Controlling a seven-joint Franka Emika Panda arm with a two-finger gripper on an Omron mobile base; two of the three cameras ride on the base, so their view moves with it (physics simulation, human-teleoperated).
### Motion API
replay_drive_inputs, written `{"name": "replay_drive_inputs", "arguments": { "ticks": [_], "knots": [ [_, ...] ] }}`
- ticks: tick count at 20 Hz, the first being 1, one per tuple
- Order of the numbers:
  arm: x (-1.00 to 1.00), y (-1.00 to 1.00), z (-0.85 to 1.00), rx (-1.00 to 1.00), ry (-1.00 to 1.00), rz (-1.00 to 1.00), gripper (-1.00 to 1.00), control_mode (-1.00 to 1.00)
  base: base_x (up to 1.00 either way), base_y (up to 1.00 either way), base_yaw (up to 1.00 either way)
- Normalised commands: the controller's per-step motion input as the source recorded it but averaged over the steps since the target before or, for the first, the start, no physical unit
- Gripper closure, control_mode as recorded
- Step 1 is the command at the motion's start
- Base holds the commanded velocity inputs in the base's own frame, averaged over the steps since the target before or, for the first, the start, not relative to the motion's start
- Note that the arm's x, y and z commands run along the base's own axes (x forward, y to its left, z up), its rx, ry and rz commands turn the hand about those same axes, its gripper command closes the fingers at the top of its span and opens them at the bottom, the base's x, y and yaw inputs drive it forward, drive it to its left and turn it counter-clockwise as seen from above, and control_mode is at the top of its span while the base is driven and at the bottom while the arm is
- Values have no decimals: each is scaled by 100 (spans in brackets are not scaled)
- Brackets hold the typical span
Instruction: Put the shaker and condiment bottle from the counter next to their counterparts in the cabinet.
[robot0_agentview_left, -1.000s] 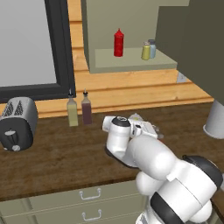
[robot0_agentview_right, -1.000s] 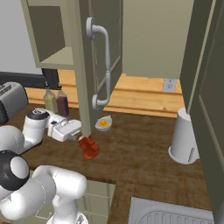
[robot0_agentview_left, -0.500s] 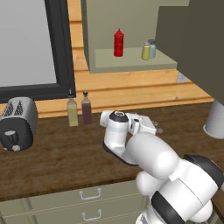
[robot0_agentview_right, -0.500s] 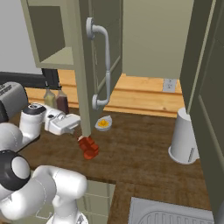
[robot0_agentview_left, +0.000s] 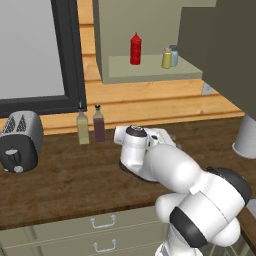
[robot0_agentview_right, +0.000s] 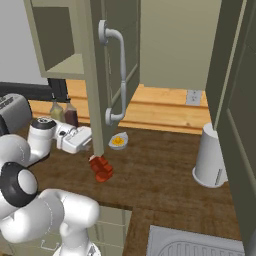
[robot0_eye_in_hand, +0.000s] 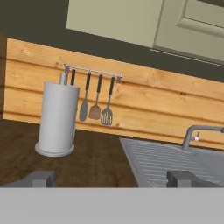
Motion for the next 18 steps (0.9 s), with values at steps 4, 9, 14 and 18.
{"name": "replay_drive_inputs", "arguments": {
  "ticks": [4, 9, 14, 18],
  "knots": [
    [0, -4, -28, 0, 2, 0, -100, -100, 0, 0, 0],
    [13, -5, -55, 0, 0, 6, -100, -100, 0, 0, 0],
    [10, -6, -14, 0, 0, 5, -100, -100, 0, 0, 0],
    [1, -4, 0, 0, 0, 3, -100, -100, 0, 0, 0]
  ]
}}
